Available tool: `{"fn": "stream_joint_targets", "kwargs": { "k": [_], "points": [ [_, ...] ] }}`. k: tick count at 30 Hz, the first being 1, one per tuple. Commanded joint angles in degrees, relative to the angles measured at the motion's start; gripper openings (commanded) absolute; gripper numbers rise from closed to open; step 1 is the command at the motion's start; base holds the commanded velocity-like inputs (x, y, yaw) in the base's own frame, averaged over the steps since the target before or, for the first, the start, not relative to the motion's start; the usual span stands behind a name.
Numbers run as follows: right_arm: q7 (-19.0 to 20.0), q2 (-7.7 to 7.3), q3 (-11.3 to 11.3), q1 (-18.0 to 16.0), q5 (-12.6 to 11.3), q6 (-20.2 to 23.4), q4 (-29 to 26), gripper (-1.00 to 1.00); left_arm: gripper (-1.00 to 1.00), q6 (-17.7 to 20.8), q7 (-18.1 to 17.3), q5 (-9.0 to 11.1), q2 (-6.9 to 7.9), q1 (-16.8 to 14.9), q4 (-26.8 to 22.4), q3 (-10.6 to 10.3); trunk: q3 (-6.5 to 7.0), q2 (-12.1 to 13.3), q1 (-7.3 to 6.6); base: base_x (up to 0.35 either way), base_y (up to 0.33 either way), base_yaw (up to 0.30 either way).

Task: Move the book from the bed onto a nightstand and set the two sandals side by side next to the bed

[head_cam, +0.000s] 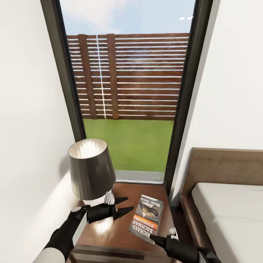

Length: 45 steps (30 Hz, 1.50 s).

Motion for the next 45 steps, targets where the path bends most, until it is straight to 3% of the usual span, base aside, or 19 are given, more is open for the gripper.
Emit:
{"fn": "stream_joint_targets", "kwargs": {
  "k": [1, 21, 27, 35, 40, 45],
  "points": [
    [0.14, 0.01, -0.11, -0.03, -0.17, 0.52, 0.02, -1.00, 1.00, 0.60, -0.10, 0.37, 0.02, -0.03, 0.01, -0.09, -0.06, -0.02, 0.02, 0.222, 0.000, 0.000],
    [0.32, 0.38, -0.02, -0.03, -0.24, 1.36, -0.23, -1.00, 1.00, 0.80, -0.15, 0.52, 0.06, -0.03, 0.01, -0.07, -0.06, -0.02, 0.02, 0.017, 0.000, 0.000],
    [0.24, 0.44, 0.06, -0.16, -0.23, 4.38, -0.67, -1.00, 1.00, 0.86, -0.20, 0.56, 0.10, -0.03, -0.04, -0.06, -0.06, -0.02, 0.02, 0.000, 0.000, 0.000],
    [0.12, 0.62, 0.06, -0.53, -0.29, 5.07, -0.71, -1.00, 1.00, 0.84, -0.11, 0.60, -0.03, -0.03, 0.01, -0.07, -0.06, -0.02, 0.02, 0.000, 0.000, 0.000],
    [-3.72, 0.70, 0.06, -0.63, -0.79, 5.14, -0.77, -1.00, 1.00, 0.86, -0.10, 0.64, 0.00, -0.03, 0.01, -0.07, -0.06, -0.02, 0.02, 0.000, 0.000, 0.000],
    [-5.78, 0.71, 0.06, -0.65, -3.63, 5.17, -0.77, -1.00, 1.00, 0.93, -0.10, 0.65, 0.00, -0.03, 0.01, -0.07, -0.23, -0.43, 0.24, 0.000, 0.000, 0.000]
  ]
}}
